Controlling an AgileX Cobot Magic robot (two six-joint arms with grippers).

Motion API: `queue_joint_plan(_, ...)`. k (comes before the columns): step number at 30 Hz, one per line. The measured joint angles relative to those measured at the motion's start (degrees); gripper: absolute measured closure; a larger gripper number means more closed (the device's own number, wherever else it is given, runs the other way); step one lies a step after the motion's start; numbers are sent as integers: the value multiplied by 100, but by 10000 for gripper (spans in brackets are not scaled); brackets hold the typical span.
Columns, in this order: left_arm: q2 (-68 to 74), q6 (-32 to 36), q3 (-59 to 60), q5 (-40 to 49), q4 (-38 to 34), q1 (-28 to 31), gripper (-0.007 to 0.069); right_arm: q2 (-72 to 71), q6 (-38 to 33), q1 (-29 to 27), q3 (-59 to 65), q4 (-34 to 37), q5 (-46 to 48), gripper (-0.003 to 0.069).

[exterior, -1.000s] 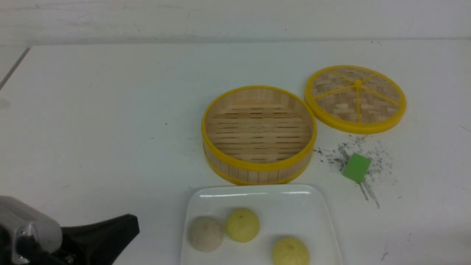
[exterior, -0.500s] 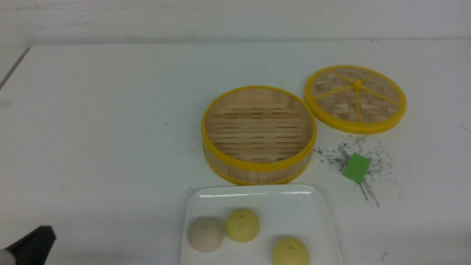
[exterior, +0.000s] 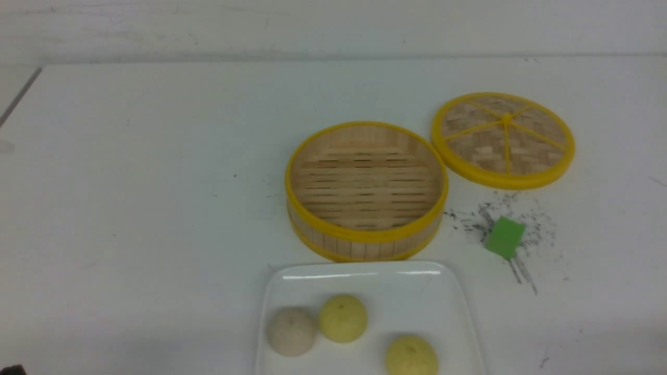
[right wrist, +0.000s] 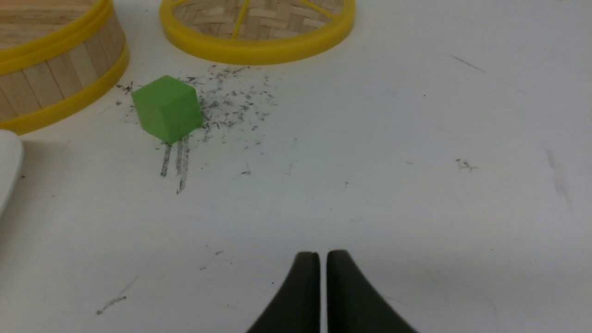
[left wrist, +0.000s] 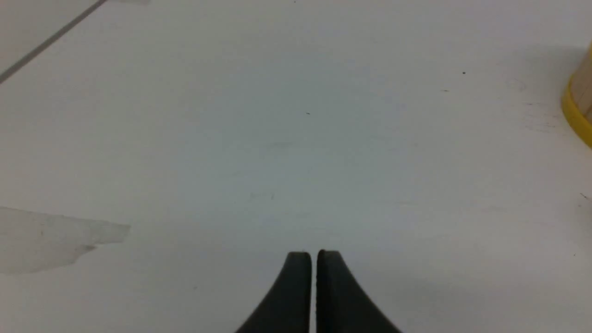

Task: Put the steamed buns into the plate on the white tablecloth.

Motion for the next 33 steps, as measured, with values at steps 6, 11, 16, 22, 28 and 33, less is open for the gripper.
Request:
queue_joint_plan(6, 0, 0, 0, 7, 7, 0, 571, 0, 0, 0, 0, 0, -5, 607)
queue_joint_plan(11, 0, 0, 0, 7, -31, 0, 568, 0, 0, 0, 0, 0, -5, 601)
queue_joint_plan(16, 0, 0, 0, 7, -125, 0, 560, 0, 0, 0, 0, 0, -5, 590)
queue_joint_plan(22, 0, 0, 0, 7, -125, 0, 555, 0, 0, 0, 0, 0, -5, 580)
queue_joint_plan(28, 0, 0, 0, 7, -125, 0, 552, 0, 0, 0, 0, 0, -5, 575)
queue_joint_plan(33, 0, 0, 0, 7, -120, 0, 543, 0, 0, 0, 0, 0, -5, 564)
